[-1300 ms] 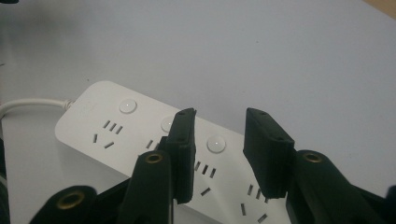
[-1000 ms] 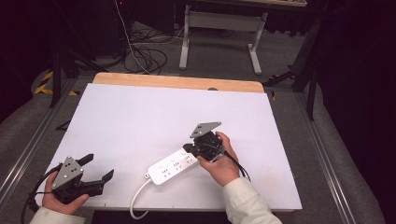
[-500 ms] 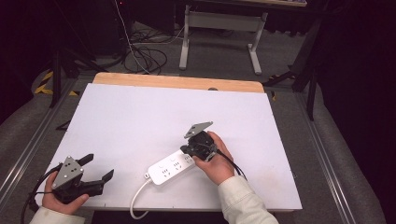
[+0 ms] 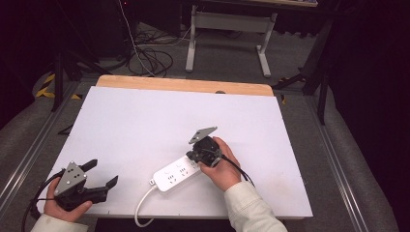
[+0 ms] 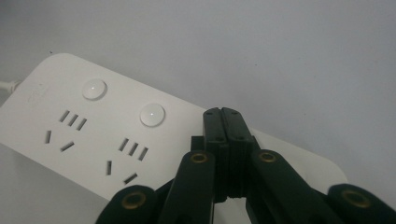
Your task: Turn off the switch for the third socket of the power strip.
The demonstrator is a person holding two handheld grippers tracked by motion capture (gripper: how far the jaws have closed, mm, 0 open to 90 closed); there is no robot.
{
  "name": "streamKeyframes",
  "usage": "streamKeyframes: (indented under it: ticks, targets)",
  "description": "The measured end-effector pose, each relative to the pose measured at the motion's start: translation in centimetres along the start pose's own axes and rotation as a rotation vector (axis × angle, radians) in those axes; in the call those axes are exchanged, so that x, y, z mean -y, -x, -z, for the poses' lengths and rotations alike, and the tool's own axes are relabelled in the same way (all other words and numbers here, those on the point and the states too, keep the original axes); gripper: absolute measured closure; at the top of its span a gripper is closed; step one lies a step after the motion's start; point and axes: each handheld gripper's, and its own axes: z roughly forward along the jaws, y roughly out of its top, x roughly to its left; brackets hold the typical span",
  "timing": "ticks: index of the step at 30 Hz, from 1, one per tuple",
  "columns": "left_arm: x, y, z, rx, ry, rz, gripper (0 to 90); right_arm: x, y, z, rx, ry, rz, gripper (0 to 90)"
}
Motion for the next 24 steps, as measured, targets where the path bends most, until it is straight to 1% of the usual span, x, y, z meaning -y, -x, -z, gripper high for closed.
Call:
streamKeyframes:
  ticks: [5,9,11,14,18,20,22,23,24]
  targets:
    - [0.0,0.0,0.01,0.0,-0.001,0.0,13.4,0.01,-0.12,-0.02,0.012,0.001,0.005,90.0]
    - [0.0,0.04,0.01,0.003,-0.001,0.005,13.4,0.08,-0.3,-0.08,0.02,0.001,0.016,90.0]
    - [-0.01,0.01,0.02,0.001,-0.002,0.0,13.5,0.11,-0.41,-0.11,0.023,0.002,0.024,90.0]
    - [-0.01,0.02,0.02,0.001,-0.002,0.0,13.5,0.18,-0.52,-0.15,0.037,0.002,0.027,90.0]
    - [0.0,0.06,0.02,0.003,-0.001,0.005,13.5,0.33,-0.58,-0.25,0.034,0.009,0.026,90.0]
    - [-0.01,0.02,0.03,0.0,-0.002,0.0,13.5,0.4,-0.5,-0.25,0.037,0.012,0.011,90.0]
    - [0.0,0.05,0.02,0.002,-0.002,0.004,13.5,0.42,-0.44,-0.26,0.029,0.015,0.006,90.0]
    - [-0.01,0.03,0.03,0.0,-0.003,-0.002,13.5,0.46,-0.41,-0.25,0.025,0.016,-0.005,90.0]
    - [-0.01,0.04,0.04,0.001,-0.004,-0.003,13.5,0.47,-0.37,-0.22,0.028,0.013,-0.006,90.0]
